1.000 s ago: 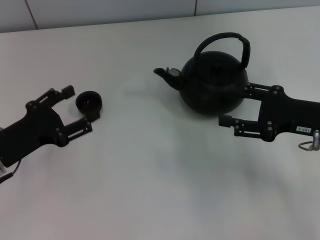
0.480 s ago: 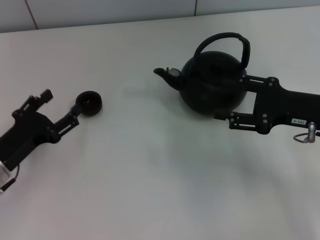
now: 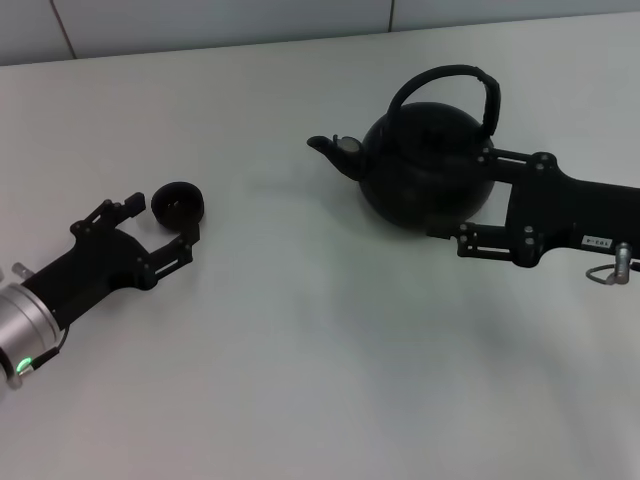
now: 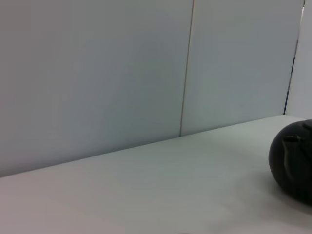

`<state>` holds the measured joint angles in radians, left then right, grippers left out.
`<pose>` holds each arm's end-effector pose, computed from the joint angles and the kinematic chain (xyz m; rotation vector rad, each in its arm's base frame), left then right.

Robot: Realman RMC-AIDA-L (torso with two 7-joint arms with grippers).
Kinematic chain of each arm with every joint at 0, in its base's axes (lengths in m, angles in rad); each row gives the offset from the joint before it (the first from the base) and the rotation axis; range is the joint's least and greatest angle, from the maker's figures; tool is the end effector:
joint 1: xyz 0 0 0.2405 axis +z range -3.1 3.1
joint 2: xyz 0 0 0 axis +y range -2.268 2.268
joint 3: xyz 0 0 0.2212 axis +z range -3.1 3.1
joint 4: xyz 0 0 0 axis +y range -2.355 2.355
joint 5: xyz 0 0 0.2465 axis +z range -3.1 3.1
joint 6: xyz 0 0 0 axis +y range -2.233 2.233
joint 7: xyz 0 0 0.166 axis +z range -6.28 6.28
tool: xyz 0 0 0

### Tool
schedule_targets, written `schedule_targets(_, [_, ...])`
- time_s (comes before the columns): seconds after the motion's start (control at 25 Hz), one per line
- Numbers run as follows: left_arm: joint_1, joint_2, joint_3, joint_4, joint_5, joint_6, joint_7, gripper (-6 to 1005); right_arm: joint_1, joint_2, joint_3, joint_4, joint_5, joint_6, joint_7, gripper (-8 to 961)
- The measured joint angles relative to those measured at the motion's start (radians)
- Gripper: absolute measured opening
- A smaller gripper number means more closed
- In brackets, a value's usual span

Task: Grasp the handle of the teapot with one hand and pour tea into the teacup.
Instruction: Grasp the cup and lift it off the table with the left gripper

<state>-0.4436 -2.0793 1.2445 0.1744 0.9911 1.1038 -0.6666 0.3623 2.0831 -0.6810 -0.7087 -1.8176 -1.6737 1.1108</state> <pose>-0.3082 0.3328 -0.0790 -2.2720 -0.5887 -0.6474 0.2692 0.3150 0.0263 -2.5881 0.3366 0.8469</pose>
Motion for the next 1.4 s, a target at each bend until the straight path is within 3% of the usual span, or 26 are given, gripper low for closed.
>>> schedule_targets(1.4, [-0.058,-0.001,0.003,0.0,0.0,-0.099,-0.002,814,0.023,0.0,0.0,0.008,0.001,0.0,0.0,731])
